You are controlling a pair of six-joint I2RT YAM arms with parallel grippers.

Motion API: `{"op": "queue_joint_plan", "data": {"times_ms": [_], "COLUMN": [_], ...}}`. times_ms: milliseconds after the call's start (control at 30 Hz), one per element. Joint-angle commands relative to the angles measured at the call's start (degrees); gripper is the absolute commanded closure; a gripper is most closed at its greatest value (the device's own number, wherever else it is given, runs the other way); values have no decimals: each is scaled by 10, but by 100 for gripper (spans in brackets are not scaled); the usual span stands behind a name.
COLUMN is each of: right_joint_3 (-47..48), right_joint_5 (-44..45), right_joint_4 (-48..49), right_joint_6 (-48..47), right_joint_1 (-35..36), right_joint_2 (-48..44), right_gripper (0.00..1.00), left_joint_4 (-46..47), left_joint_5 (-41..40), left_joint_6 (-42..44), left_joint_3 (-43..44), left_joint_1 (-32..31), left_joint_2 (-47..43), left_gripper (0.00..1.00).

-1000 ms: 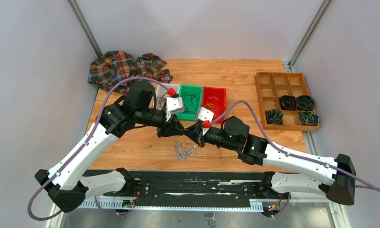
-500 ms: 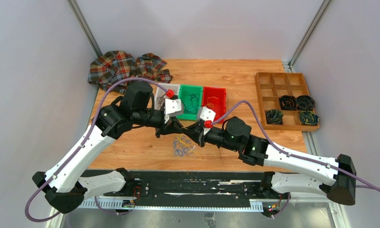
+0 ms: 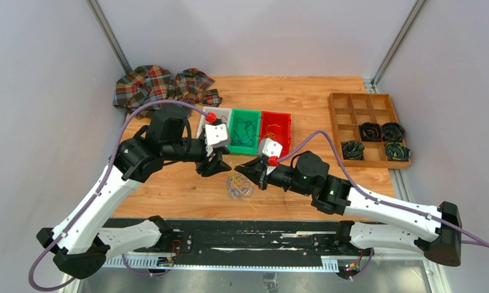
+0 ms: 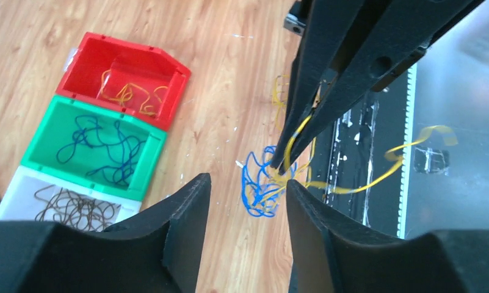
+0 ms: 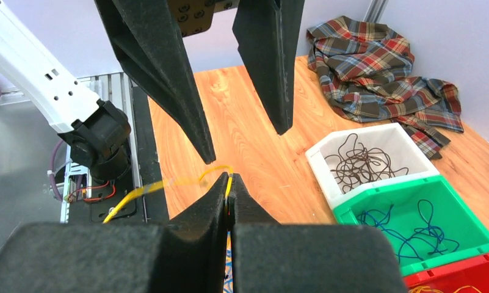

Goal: Untangle the cables
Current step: Untie the cable.

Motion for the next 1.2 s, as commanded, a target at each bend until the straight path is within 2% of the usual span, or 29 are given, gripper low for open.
{"op": "queue_joint_plan", "data": {"times_ms": [0,267,433,533,700,800,967,1167], "right_joint_3": [0,15,23,27,39,48,52,54], "right_joint_5": [-29,-24,-27,-30,-37,-39,-40,-32], "right_joint_4": [-27,-50,-57,-62,-74,-86,-91,-91], "right_joint_6": [0,-7,-11,-13,-19,-24,-26,-26], "right_joint_1": [10,19,19,20,22,25,25,25], "right_joint_2": [-7,6,10,13,23,31,33,31], "right_gripper": [99,99,99,99,99,99,99,99], "left_joint_4": [11,13,-65,-70,-61,-22,8,9], "left_joint_5": [-53,14,92,103,71,58,51,38], "left_joint_6": [19,-3,14,15,5,-21,-34,-32], "left_joint_3": [-4,7,18,9,17,9,-10,-17], "left_joint_1": [5,5,5,5,5,5,5,5], "left_joint_2": [-11,-10,14,18,46,39,18,8], "left_gripper": [45,49,41,41,65,80,98,99]}}
